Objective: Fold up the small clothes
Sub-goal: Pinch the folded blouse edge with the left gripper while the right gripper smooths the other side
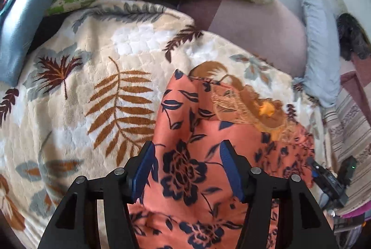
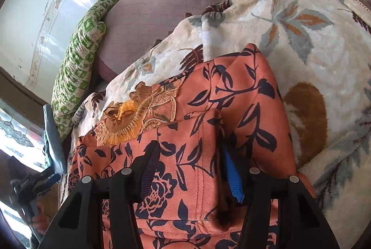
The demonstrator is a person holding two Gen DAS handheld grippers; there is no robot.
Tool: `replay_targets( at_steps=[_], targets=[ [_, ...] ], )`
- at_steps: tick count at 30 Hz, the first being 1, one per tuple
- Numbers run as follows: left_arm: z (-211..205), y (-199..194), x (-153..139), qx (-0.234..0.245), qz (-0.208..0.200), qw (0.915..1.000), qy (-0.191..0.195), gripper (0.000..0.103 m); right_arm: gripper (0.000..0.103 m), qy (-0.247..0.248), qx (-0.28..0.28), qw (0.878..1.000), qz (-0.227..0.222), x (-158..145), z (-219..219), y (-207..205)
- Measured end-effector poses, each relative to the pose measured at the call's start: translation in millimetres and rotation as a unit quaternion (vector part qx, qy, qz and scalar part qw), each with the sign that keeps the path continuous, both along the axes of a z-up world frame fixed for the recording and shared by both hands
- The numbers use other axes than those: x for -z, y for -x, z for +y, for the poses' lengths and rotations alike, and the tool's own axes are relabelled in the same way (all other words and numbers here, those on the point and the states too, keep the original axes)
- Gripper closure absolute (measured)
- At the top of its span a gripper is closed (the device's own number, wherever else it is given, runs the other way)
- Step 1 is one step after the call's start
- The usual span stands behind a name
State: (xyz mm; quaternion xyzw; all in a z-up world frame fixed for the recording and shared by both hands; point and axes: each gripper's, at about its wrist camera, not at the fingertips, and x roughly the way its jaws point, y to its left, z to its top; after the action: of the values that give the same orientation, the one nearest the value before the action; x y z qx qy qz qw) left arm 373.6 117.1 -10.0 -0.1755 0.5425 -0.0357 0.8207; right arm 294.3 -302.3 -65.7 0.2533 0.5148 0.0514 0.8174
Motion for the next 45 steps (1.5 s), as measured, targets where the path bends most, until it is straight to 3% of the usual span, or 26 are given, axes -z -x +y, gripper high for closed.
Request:
replay_targets(
  at_steps=[2,3,6,8,14,16,20,22,23,25,28,30,31,34,37,41,45],
  targets=[
    [-4.6,-18.2,25.3,-0.003,0.047,0.9989,-0.006,0.094,0.086,0.049,-0.043,0.998,0.018,0.9,13.6,-9.1],
    [-4.2,-21.4,32.0,-0.008,0.061,0.9981,0.001,0.094,0.098,0.055,-0.058,0.997,0.016,-3.2,16.4,-11.8],
    [-0.8,-12.8,26.0,-0.028,0.018,0.9992,0.021,0.094,0.099,0.029,-0.042,0.996,-0.069,-43.8,3.2,-6.6],
    [-1.4,-11.0,29.2,-0.031,0.012,0.9993,0.019,0.092,0.099,0.04,-0.014,0.995,-0.089,-53.5,-12.6,-4.8],
    [-12.2,-13.8,50.6,-0.034,0.031,0.9989,-0.003,0.089,0.098,0.067,0.014,0.998,0.002,5.7,-36.9,-4.8],
    [-11.2,-11.5,46.3,-0.035,0.028,0.999,0.002,0.089,0.096,0.065,0.016,0.998,0.003,9.0,-36.0,-2.7],
    [12.8,1.2,19.1,-0.049,-0.003,0.997,0.059,0.089,0.09,0.027,0.03,0.999,-0.009,-3.3,-45.0,2.4],
    [23.1,7.0,6.1,-0.054,-0.02,0.9957,0.073,0.083,0.083,0.011,0.038,0.999,-0.017,-7.9,-50.5,6.1],
    [25.6,9.0,2.0,-0.054,-0.026,0.9954,0.074,0.077,0.077,0.004,0.042,0.999,-0.019,-8.2,-53.2,6.5],
    [23.0,11.9,-2.2,-0.052,-0.03,0.9958,0.069,0.075,0.07,-0.004,0.05,0.999,-0.012,-5.3,-55.6,3.8],
    [6.7,13.2,1.6,-0.026,-0.024,0.9979,0.055,0.075,0.068,-0.019,0.06,0.998,-0.001,3.8,-54.1,-4.1],
    [-5.5,11.5,8.3,-0.014,-0.011,0.9994,0.028,0.075,0.069,0.005,0.057,0.998,0.0,2.4,-46.0,-8.9],
    [-8.4,11.0,10.9,-0.012,-0.003,0.9995,0.028,0.075,0.07,0.049,0.063,0.997,0.001,-3.2,-40.7,-10.6],
    [-0.7,15.7,10.8,-0.034,-0.005,0.998,0.053,0.075,0.069,0.096,0.07,0.991,-0.064,-31.2,-27.8,-7.5],
    [16.1,39.4,6.4,-0.07,-0.019,0.9941,0.081,0.074,0.063,0.045,0.016,0.994,-0.094,-43.6,-1.8,-18.3],
    [23.3,70.9,16.6,-0.082,-0.024,0.9846,0.152,0.064,0.057,-0.024,-0.119,0.991,-0.061,-27.6,76.5,-45.4],
    [19.5,75.9,41.5,-0.071,-0.005,0.9721,0.223,0.059,0.057,-0.024,-0.18,0.982,-0.042,-21.6,142.0,-77.7]
  ],
)
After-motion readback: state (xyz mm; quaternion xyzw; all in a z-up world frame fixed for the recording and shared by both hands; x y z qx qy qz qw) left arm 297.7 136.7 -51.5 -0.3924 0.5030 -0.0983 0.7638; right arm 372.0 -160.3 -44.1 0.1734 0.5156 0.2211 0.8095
